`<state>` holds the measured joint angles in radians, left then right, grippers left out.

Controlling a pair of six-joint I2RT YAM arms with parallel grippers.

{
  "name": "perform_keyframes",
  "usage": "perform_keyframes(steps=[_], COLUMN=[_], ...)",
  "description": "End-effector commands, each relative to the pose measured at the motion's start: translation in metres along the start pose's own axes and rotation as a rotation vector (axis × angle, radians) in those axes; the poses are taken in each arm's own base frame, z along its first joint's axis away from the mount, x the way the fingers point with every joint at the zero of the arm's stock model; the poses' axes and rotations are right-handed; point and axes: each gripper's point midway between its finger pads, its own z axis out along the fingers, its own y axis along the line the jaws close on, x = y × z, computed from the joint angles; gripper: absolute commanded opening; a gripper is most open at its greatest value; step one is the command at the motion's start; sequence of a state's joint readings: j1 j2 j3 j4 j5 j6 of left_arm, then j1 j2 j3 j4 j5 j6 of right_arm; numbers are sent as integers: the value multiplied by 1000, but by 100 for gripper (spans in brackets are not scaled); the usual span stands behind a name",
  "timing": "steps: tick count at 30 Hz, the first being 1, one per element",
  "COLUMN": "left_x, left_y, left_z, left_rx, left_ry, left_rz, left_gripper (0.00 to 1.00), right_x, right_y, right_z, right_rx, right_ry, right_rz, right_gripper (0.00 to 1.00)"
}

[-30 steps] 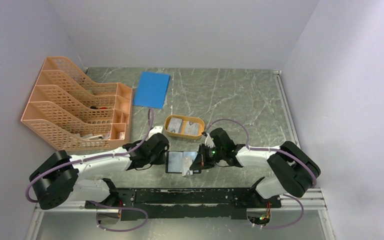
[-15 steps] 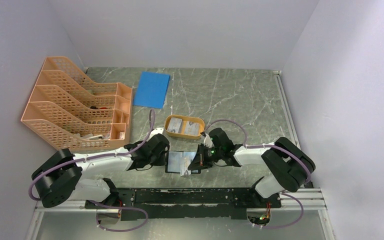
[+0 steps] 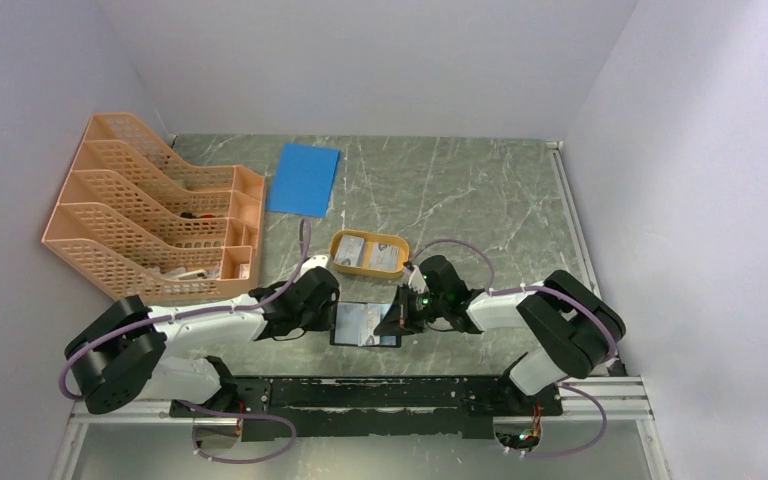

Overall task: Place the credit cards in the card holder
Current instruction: Insert the credit card into the card holder.

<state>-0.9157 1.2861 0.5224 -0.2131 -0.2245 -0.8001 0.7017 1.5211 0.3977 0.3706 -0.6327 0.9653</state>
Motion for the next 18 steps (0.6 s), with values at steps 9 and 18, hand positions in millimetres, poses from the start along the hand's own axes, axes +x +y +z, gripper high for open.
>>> perform_keyframes(steps=[9, 18], left_x=[6, 9], left_y=[0, -2], left_z=[4, 5], left_rx=[17, 28], left_ry=[21, 30], left_rz=[10, 6], left_gripper=[21, 20], right_x=[-9, -6], right_y=[-2, -1], right_z=[6, 13], right_rx=[-26, -25], right_ry=[-33, -13], right_rz=[17, 2], right_gripper=[0, 0])
